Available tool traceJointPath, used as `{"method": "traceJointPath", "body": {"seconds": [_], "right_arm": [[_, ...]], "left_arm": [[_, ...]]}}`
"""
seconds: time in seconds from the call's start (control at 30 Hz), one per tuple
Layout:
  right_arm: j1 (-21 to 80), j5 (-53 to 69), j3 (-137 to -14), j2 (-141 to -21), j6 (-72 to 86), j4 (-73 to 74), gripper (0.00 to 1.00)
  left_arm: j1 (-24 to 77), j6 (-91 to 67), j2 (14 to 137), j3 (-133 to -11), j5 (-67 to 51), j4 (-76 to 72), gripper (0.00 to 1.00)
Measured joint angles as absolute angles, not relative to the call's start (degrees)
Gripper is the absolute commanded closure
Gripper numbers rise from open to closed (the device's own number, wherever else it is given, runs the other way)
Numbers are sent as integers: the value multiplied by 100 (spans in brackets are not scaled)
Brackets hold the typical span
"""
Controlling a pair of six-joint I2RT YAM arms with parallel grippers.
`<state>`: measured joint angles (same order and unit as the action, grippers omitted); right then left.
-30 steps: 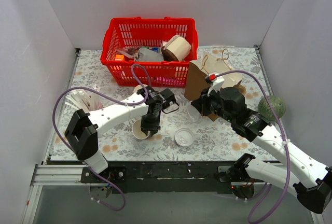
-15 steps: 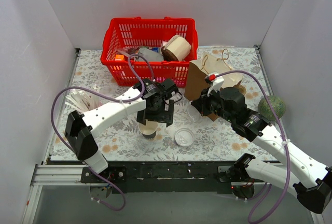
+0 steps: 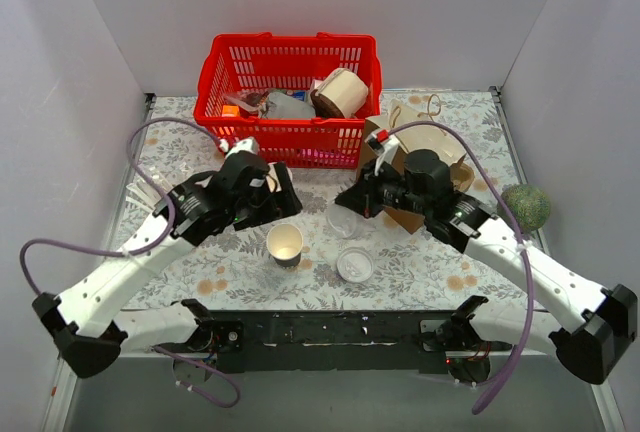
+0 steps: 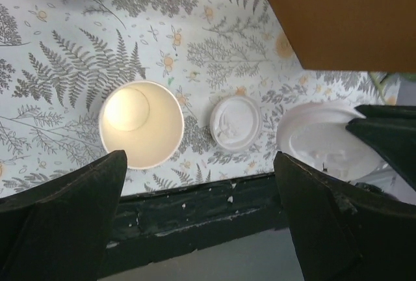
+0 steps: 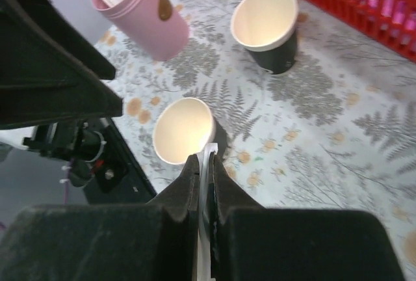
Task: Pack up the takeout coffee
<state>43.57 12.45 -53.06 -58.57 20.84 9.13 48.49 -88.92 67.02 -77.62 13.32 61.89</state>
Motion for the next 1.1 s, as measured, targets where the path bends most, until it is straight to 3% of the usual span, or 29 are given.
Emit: {"method": "traceJointPath", "body": {"seconds": [0.3,0.63,1.1], "right_arm": [[5078,1881,-5804,-7400,2799,19,99],[5330,1850,-5830,-8488,3599,-1050,99],[5339,1535,-5688,-8965,4060,-1680,99]], "left_arm": [[3365,-8897,5341,-5778,672,4720,2],[3216,-9314,3870,-4678,563,4200,2],[3203,-9845,3395,-3964,399,3680,2]]}}
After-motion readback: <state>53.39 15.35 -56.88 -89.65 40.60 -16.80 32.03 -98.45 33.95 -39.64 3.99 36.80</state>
